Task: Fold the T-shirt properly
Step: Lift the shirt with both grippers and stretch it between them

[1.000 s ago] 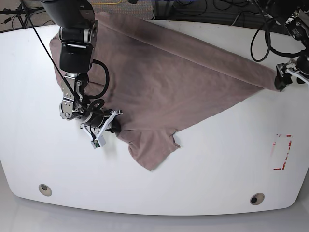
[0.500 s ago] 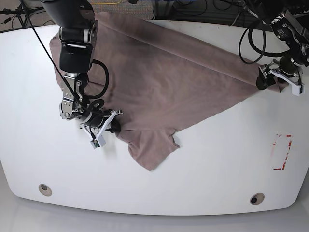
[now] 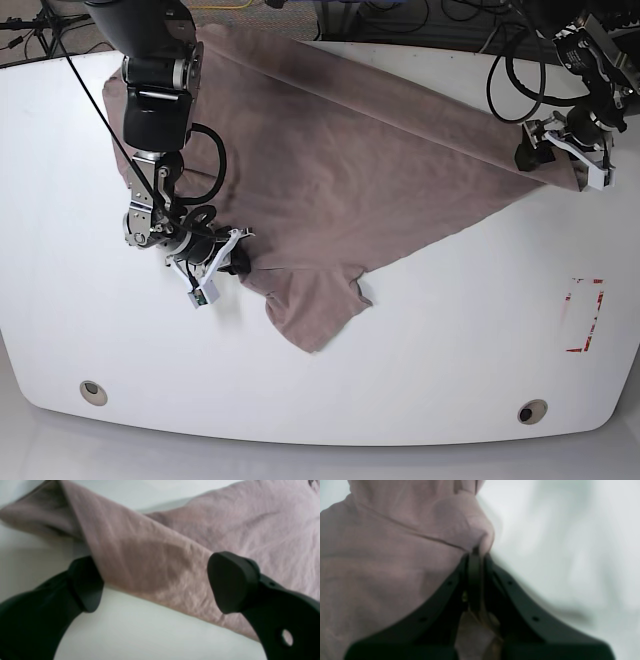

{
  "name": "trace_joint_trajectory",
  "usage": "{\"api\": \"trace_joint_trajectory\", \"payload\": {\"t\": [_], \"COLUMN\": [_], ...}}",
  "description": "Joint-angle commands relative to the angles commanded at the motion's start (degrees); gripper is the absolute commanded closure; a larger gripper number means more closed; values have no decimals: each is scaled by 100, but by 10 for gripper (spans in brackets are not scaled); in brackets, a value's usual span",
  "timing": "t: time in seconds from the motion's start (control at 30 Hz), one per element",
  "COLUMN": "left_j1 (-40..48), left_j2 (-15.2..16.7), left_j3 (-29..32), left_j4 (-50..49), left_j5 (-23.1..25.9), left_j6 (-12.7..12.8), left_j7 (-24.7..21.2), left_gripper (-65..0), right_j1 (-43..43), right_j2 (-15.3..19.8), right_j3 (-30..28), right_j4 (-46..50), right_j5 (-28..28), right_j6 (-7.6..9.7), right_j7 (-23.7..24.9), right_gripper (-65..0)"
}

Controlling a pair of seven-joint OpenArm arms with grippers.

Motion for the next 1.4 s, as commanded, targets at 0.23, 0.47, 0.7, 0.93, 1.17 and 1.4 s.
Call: {"api": "trace_joint_trajectory", "payload": {"t": [0.23, 0.47, 0.7, 0.93, 1.17, 1.4], "left_j1": [-141, -202, -176, -176, -176, -202], "left_j2": [-35, -62, -220, -475, -818, -1029], "left_j3": [0, 9, 246, 211, 229, 246], "left_j4": [-466, -571, 316, 1143, 1371, 1380], "left_j5": [-9, 26, -18, -18, -18, -18], "left_j6": [-35, -26, -44, -44, -229, -462], "left_j7": [0, 0, 378, 853, 879, 888], "left_gripper": [-193, 0, 0, 0, 0, 0], "right_j1": [0, -35, -440, -1029, -1275, -1336], "right_j2": [0, 70, 114, 220, 229, 290], "right_j3": [0, 9, 44, 202, 475, 571], "right_j4": [0, 237, 1143, 2365, 2857, 3235], "right_j5": [0, 0, 0, 9, 0, 0], "right_j6": [0, 0, 0, 0, 0, 0], "right_j7": [0, -26, -422, -941, -1081, -1415], "right_gripper": [-17, -14, -13, -13, -13, -13]}}
